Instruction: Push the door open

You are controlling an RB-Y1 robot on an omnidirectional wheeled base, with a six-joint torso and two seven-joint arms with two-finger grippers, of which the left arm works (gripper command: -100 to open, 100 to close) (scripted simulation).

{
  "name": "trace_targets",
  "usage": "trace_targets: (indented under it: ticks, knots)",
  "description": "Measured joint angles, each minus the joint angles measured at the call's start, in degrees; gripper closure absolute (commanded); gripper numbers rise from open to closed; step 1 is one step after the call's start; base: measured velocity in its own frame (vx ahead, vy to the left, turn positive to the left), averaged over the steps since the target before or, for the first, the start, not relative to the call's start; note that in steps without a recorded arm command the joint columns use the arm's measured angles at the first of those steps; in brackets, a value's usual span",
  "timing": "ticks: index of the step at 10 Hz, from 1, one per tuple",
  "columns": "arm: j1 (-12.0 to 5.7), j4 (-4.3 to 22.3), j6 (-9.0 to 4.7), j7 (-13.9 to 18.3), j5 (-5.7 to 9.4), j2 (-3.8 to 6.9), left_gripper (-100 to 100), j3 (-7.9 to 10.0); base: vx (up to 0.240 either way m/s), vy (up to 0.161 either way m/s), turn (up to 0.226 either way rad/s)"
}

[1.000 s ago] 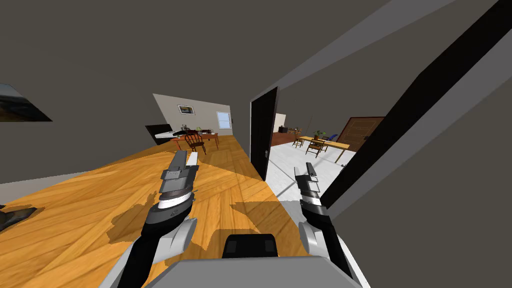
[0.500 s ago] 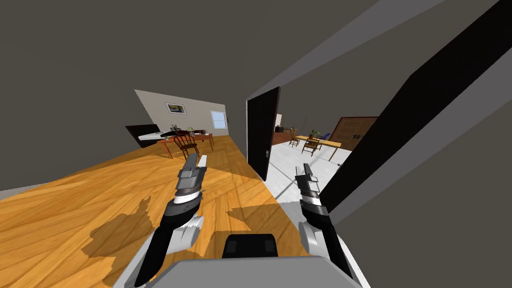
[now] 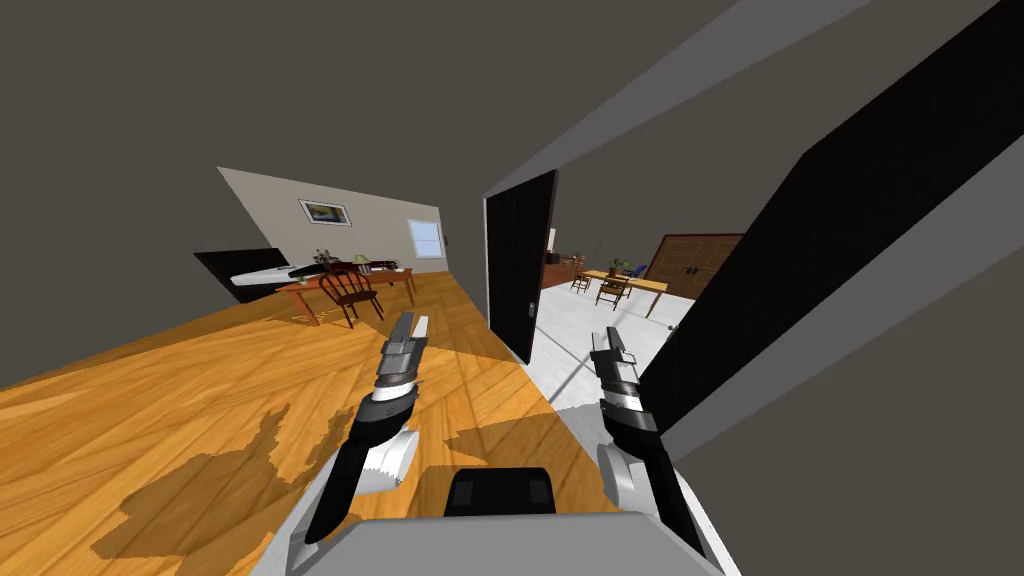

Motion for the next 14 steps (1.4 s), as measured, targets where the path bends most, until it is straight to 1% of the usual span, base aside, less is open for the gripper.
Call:
trace_targets:
  ticks: [2, 4, 5, 7, 8, 10, 11, 12, 14]
  knots:
    - [-0.47, 1.9, -0.25, 0.0, 0.71, 0.40, -100, -0.94, 0.082, 0.030, -0.098]
    - [-1.62, 4.2, -0.22, 0.1, 1.51, 0.76, -100, -1.78, 0.094, 0.027, -0.102]
    - [-1.89, 5.4, -0.42, 0.1, 1.94, 1.02, -100, -2.22, 0.086, 0.036, -0.099]
    - [-2.41, 7.4, -0.66, 0.0, 2.58, 1.18, -100, -3.51, 0.097, 0.025, -0.096]
    - [-2.92, 8.9, -0.93, 0.0, 3.01, 1.37, -100, -3.98, 0.093, 0.025, -0.131]
    - [-4.06, 11.1, -0.63, 0.2, 3.98, 1.80, -100, -4.82, 0.085, 0.041, -0.105]
    - [-4.72, 12.8, -0.90, 0.3, 4.48, 2.05, -100, -5.23, 0.090, 0.046, -0.114]
    - [-4.81, 14.0, -1.23, 0.2, 4.78, 2.05, -100, -6.02, 0.104, 0.049, -0.122]
    - [-5.68, 16.4, -1.36, 0.2, 5.67, 2.35, -100, -7.15, 0.095, 0.037, -0.117]
